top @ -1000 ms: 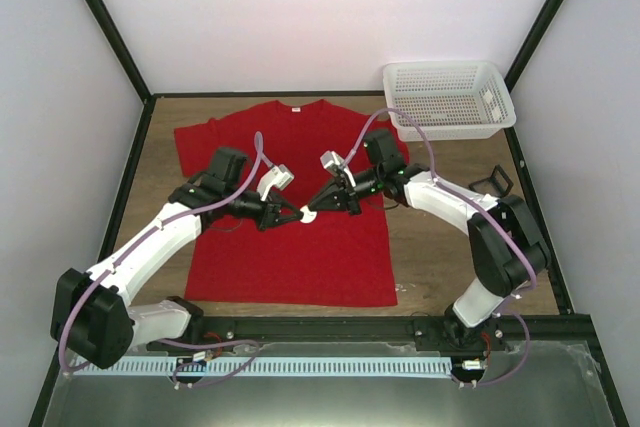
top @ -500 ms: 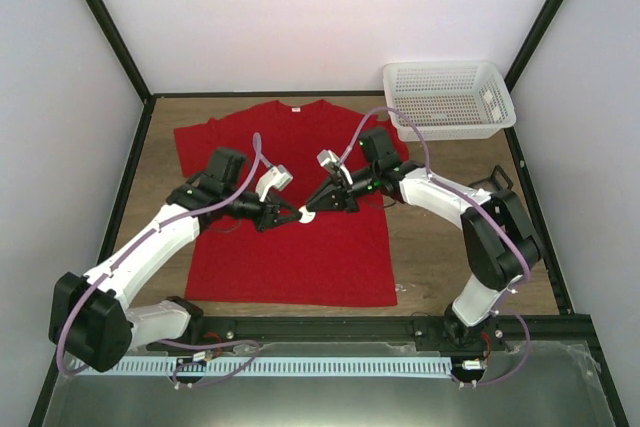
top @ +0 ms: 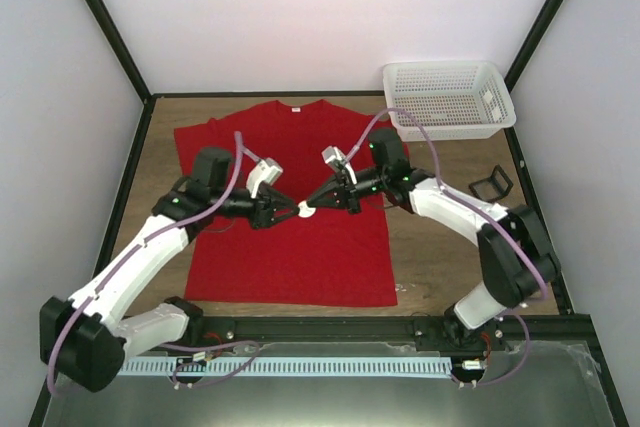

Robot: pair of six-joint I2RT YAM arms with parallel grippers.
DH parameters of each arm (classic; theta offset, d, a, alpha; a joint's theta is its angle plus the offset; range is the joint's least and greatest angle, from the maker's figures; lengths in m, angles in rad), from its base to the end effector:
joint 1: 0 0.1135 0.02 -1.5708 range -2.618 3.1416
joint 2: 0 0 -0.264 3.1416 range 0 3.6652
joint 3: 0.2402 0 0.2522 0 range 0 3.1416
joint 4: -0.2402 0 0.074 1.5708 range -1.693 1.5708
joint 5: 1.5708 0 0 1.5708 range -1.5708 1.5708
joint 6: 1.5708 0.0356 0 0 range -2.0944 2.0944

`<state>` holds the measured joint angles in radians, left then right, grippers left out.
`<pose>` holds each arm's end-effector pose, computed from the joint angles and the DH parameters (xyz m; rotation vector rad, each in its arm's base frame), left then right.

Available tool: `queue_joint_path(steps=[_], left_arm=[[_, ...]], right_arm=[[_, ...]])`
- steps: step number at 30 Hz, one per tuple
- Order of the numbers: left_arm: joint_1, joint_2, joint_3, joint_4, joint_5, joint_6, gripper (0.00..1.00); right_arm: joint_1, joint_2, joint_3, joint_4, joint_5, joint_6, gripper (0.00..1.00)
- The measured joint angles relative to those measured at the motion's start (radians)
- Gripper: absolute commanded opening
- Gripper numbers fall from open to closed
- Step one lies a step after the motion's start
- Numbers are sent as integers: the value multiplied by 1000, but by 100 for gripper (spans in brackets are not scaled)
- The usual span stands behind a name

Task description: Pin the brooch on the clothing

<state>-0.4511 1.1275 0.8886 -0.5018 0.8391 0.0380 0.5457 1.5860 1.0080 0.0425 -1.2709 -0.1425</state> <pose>0.1965 -0.1246 0.2863 0.9679 2.0633 -1.1784 0.2684 0.2028 0.2508 -1.3691 1.4944 1.5633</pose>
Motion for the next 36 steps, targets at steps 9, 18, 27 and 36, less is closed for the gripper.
queue_joint_path(steps=[9,18,27,36], left_arm=[[91,-299,-251,473,-34,-449,59],[-55,-288,-396,932,-111,-796,50],[-89,-225,-333,987,-137,-799,34],[-93,-201,-301,949,-148,-754,18]], right_arm=[[-1,-237,-146,337,158,339,1],[0,-266,-195,622,200,698,1],[3,-260,-195,694,214,810,1],[8,-254,-195,707,219,829,1]])
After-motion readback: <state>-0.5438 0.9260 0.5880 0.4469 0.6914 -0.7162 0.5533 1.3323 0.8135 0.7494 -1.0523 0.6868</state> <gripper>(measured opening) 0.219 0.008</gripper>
